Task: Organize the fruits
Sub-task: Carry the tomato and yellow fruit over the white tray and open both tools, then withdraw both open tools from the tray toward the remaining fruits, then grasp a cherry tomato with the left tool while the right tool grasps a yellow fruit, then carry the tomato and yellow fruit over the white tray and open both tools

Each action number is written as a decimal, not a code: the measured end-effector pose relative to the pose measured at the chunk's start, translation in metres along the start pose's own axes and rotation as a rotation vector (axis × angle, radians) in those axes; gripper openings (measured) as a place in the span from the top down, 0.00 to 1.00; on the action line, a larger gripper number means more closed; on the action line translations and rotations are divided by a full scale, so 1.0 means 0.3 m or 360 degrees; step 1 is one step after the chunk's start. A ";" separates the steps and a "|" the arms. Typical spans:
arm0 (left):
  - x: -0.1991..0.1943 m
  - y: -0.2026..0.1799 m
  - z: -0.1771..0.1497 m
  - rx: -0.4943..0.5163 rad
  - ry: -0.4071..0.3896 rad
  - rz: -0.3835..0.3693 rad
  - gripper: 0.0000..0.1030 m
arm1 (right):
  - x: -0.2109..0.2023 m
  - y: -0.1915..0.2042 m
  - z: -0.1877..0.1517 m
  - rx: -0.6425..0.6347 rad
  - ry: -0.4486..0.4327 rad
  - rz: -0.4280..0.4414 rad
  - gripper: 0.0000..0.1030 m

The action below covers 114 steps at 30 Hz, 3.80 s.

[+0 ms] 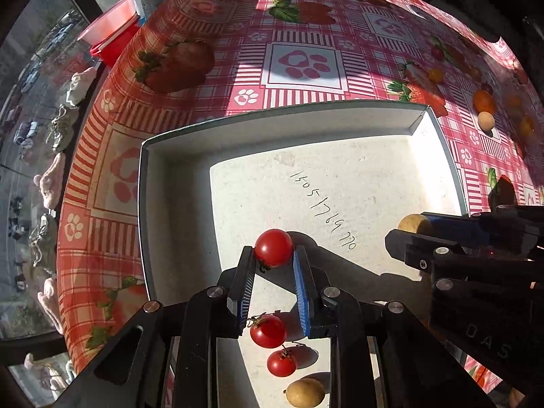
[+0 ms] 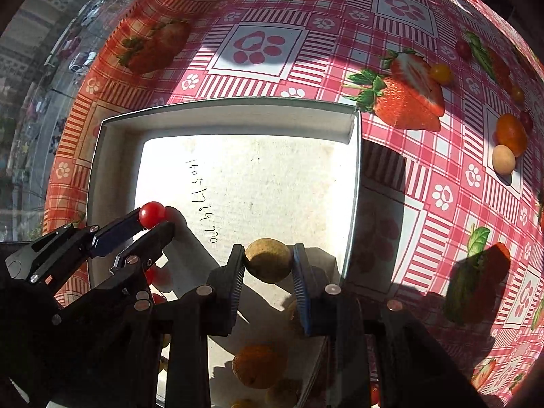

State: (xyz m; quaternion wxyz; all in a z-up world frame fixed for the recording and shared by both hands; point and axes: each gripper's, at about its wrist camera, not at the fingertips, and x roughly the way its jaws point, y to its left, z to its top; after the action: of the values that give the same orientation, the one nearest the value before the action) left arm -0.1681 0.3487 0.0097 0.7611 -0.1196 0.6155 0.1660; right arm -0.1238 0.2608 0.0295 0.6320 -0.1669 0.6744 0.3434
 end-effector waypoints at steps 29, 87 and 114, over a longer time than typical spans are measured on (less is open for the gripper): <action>-0.147 -0.239 -0.116 0.0344 -0.0062 -0.0025 0.40 | -0.216 -0.320 -0.296 0.0364 -0.0139 -0.0062 0.20; -0.082 -0.688 -0.192 0.0780 0.0224 -0.0377 0.77 | -0.217 -0.610 -0.676 0.0663 -0.0083 0.0014 0.79; -0.255 -0.284 -0.114 0.0295 -0.0020 -0.0335 0.77 | -0.333 -0.381 -0.428 0.0342 -0.0145 0.0074 0.79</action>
State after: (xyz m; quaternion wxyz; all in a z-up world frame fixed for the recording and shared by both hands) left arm -0.1789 0.2493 0.0754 0.7859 -0.1117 0.6075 0.0284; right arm -0.1287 0.0723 0.0928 0.6680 -0.0667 0.6817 0.2908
